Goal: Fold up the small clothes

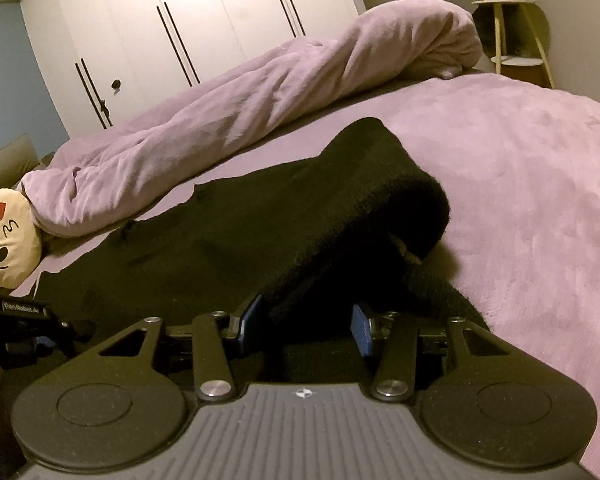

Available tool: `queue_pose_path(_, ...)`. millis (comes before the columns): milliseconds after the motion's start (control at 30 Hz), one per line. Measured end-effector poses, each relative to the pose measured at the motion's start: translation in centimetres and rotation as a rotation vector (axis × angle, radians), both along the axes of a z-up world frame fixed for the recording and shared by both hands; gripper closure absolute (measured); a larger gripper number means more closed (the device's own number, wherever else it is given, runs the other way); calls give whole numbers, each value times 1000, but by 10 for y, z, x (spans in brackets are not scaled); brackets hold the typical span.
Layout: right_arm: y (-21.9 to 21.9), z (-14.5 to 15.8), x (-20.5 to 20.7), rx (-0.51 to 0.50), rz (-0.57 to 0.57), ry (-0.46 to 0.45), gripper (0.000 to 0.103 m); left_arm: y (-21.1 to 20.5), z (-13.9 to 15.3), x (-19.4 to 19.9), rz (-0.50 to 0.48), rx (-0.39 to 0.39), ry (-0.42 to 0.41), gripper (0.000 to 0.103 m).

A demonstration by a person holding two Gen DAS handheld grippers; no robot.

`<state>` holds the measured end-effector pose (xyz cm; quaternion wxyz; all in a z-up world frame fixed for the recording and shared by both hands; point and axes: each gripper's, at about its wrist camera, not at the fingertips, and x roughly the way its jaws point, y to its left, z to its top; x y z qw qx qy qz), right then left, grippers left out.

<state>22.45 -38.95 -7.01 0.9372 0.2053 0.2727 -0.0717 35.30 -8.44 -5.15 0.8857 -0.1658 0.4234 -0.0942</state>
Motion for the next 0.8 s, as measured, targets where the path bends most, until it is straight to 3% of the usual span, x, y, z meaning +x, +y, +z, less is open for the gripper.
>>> queue_pose_path(200, 4, 8, -3, -57, 10, -7, 47, 5, 32, -4, 11, 27, -125, 88)
queue_pose_path(400, 9, 13, -3, -86, 34, -12, 44, 18, 56, -3, 67, 148, -235, 88)
queue_pose_path(533, 9, 7, 1, -72, 25, 12, 44, 39, 43, 5, 106, 181, -187, 85)
queue_pose_path(633, 11, 2, 3, -65, 24, 22, 43, 47, 25, 7, 114, 209, -135, 77)
queue_pose_path(700, 14, 1, 4, -78, 28, 22, 42, 50, 15, 10, 116, 212, -115, 60)
queue_pose_path(767, 15, 0, 6, -87, 29, 24, 42, 55, 5, 10, 123, 196, -89, 49)
queue_pose_path(800, 15, 0, 7, -86, 30, 23, 42, 58, 0, 12, 123, 175, -77, 49)
